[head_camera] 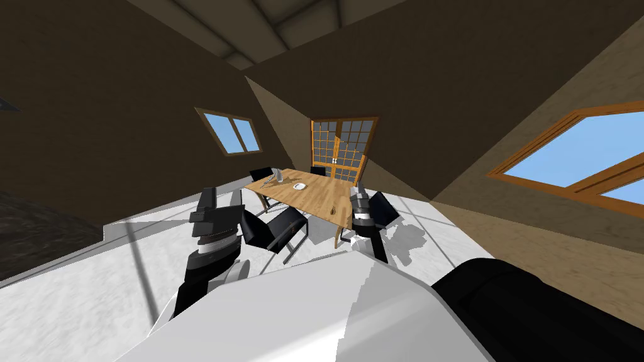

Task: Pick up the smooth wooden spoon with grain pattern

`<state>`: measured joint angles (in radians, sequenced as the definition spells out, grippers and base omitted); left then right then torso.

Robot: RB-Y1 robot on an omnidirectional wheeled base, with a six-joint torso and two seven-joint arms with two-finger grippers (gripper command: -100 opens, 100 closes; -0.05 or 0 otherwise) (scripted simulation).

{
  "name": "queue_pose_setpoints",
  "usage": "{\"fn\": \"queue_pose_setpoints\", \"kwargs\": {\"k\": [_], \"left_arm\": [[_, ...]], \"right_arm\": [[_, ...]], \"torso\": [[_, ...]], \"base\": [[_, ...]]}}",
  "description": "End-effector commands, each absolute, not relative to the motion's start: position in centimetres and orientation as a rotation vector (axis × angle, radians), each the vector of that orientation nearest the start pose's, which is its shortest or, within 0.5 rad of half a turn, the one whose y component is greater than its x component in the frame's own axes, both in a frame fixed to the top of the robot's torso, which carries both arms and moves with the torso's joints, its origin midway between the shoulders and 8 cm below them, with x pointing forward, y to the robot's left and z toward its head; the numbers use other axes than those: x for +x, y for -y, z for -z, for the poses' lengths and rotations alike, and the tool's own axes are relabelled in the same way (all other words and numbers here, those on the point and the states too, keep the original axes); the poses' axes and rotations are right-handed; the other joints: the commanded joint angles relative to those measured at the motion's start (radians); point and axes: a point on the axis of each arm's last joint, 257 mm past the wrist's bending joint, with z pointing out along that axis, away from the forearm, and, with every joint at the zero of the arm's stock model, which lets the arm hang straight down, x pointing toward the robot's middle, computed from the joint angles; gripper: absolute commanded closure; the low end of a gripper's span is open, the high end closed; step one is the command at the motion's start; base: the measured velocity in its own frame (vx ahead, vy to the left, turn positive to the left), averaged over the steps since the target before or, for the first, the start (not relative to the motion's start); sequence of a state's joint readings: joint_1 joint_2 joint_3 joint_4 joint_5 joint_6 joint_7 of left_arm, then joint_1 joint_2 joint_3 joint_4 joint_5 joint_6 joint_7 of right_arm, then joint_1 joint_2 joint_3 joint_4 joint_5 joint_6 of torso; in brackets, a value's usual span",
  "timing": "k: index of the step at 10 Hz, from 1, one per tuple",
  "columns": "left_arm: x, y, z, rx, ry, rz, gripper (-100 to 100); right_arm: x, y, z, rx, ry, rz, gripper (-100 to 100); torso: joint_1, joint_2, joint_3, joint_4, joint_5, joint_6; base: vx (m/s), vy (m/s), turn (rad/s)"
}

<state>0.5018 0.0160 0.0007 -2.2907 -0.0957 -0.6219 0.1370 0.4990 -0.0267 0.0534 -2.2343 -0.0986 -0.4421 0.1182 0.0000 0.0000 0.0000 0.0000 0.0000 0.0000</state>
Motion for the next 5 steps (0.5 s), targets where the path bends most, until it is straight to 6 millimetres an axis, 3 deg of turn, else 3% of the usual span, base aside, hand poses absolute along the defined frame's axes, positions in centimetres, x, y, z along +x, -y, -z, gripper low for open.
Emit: {"fn": "queue_pose_setpoints", "kwargs": {"k": [1,5], "left_arm": [[32.2,-25.9,-4.9,-0.525,-0.569,1.405,0],[32.2,-25.9,-4.9,-0.525,-0.569,1.405,0]], "right_arm": [[36.8,27.3,1.7,0.758,-0.731,-1.296,-100],[38.4,28.3,4.7,0.863,-0.829,-1.326,-100]], "torso": [[0.000,0.000,0.000,0.000,0.000,0.000],[0.004,0.002,0.001,0.000,0.001,0.000]], "base": [[-0.014,0.024,0.110],[-0.027,0.057,0.117]]}}
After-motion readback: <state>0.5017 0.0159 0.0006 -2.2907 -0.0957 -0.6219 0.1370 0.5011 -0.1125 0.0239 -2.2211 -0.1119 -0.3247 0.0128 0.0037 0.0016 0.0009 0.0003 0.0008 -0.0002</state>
